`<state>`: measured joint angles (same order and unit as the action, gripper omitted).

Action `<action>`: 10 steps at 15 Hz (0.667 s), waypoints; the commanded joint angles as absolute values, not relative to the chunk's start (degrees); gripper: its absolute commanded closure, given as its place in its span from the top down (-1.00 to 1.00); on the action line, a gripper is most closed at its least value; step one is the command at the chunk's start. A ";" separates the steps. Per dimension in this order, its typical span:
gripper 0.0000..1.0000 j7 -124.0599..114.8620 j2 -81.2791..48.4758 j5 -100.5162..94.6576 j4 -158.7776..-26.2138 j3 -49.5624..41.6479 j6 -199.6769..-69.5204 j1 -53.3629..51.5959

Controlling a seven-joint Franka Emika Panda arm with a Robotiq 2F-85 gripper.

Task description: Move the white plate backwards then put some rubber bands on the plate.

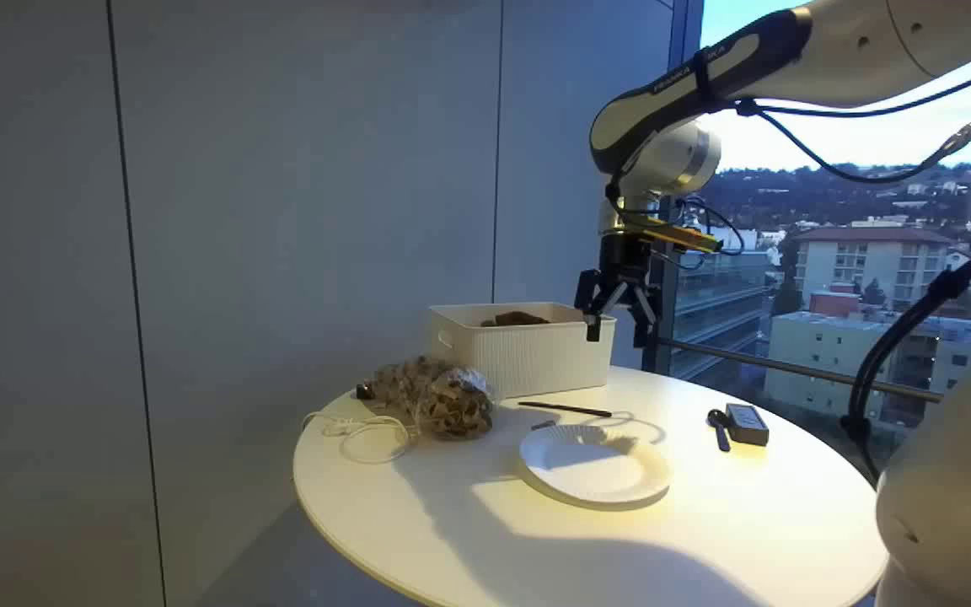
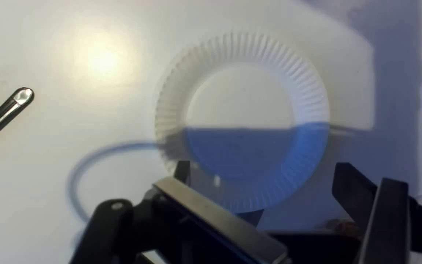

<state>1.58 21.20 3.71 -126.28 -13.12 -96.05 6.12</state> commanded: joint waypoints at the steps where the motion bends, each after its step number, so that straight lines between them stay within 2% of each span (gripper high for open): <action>1: 1.00 1.95 21.01 4.06 -126.02 -12.08 -95.92 7.35; 10: 1.00 1.96 21.20 4.07 -125.63 -12.09 -95.91 7.35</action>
